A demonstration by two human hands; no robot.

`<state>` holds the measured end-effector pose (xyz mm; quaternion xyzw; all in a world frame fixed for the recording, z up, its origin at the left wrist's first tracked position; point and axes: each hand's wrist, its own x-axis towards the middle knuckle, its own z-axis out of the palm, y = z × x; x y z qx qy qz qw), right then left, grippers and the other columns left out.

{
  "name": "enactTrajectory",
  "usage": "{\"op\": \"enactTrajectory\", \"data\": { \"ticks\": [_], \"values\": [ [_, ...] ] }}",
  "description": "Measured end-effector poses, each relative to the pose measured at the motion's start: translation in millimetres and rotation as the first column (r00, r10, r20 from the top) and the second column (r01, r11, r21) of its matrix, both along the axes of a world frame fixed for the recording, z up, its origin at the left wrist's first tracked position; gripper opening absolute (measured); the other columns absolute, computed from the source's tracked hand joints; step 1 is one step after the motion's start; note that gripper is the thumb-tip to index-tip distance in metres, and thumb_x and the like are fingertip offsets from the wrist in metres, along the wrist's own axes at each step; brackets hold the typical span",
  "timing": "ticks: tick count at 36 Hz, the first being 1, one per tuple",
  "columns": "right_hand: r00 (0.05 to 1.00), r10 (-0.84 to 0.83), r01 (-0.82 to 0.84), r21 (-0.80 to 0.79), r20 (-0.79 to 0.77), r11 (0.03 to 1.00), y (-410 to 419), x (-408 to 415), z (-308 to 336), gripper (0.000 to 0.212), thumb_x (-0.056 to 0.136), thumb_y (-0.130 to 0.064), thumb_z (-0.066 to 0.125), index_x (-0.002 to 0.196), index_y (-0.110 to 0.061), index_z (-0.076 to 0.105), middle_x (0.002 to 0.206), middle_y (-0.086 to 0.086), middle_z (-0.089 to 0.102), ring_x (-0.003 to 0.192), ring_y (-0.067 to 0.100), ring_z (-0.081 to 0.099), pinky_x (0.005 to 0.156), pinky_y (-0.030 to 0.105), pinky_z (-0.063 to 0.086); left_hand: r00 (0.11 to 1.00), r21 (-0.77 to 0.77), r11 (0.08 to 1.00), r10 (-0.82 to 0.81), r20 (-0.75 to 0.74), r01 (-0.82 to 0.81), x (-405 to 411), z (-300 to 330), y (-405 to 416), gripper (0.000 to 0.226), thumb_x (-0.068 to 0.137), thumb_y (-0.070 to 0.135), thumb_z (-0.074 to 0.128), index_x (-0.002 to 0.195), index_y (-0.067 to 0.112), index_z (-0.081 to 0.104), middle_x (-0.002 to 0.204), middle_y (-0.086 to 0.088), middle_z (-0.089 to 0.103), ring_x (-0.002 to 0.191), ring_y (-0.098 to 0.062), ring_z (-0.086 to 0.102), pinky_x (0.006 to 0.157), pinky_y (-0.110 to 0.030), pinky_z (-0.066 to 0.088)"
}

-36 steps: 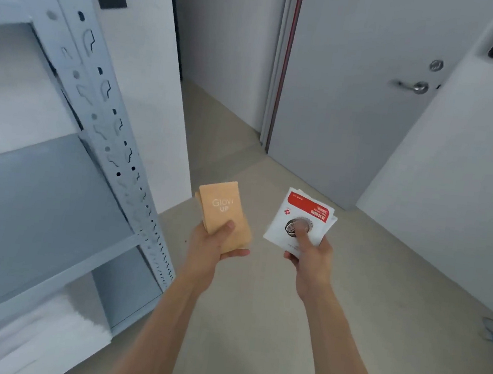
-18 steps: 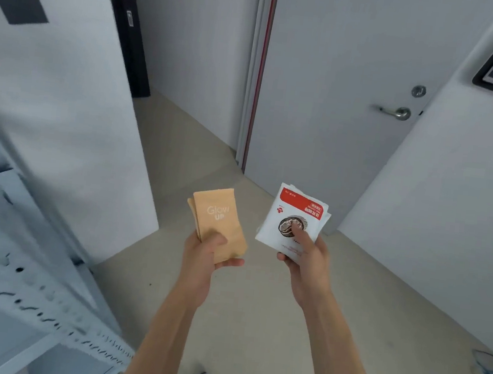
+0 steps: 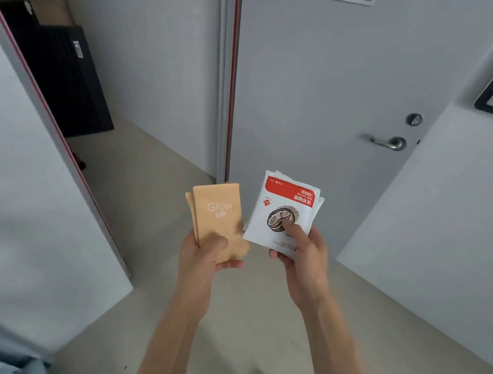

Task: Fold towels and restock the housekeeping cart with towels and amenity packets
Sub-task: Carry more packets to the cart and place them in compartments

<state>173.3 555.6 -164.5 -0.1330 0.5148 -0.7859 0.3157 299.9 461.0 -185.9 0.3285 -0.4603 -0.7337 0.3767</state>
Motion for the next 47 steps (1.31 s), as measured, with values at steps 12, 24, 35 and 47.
{"op": "enactTrajectory", "data": {
  "ticks": [12,24,35,47],
  "values": [
    [0.984,0.179,-0.179,-0.051,0.007,0.983,-178.6,-157.0,3.5,0.016,0.094,-0.006,0.058,0.108,-0.007,0.064,0.095,0.010,0.072,0.072,0.022,0.063,0.050,0.029,0.045,0.983,-0.008,0.986,0.164,0.080,-0.164,-139.1,18.1,-154.4,0.024,0.090,-0.007,0.054,0.108,0.004,0.065,0.094,-0.010,0.073,0.076,-0.024,0.071,0.057,-0.033,0.057],
    [0.905,0.426,-0.426,-0.020,0.002,0.905,-360.3,-229.3,25.9,0.020,0.093,-0.007,0.062,0.113,-0.005,0.064,0.095,0.010,0.075,0.071,0.020,0.067,0.047,0.027,0.050,0.913,-0.006,0.914,0.407,0.020,-0.406,-199.3,46.9,-292.1,0.024,0.093,-0.005,0.049,0.109,0.006,0.062,0.089,-0.002,0.078,0.076,-0.027,0.075,0.055,-0.031,0.057],
    [0.861,0.506,-0.506,0.010,-0.040,0.862,-572.6,-276.6,13.4,0.017,0.092,-0.005,0.061,0.108,-0.008,0.066,0.093,0.010,0.075,0.071,0.022,0.069,0.046,0.028,0.050,0.869,0.054,0.870,0.492,-0.047,-0.489,-246.2,30.1,-496.0,0.024,0.092,-0.004,0.051,0.109,0.009,0.062,0.090,-0.003,0.077,0.075,-0.022,0.073,0.056,-0.033,0.058],
    [0.847,0.523,-0.525,0.002,-0.093,0.851,-797.3,-316.1,34.3,0.017,0.089,-0.007,0.061,0.105,-0.008,0.067,0.093,0.011,0.074,0.069,0.022,0.067,0.049,0.030,0.050,0.873,0.042,0.876,0.483,-0.074,-0.481,-273.7,62.8,-723.4,0.026,0.092,-0.007,0.046,0.107,0.004,0.064,0.091,-0.008,0.075,0.075,-0.020,0.073,0.055,-0.035,0.058]
  ]
}}
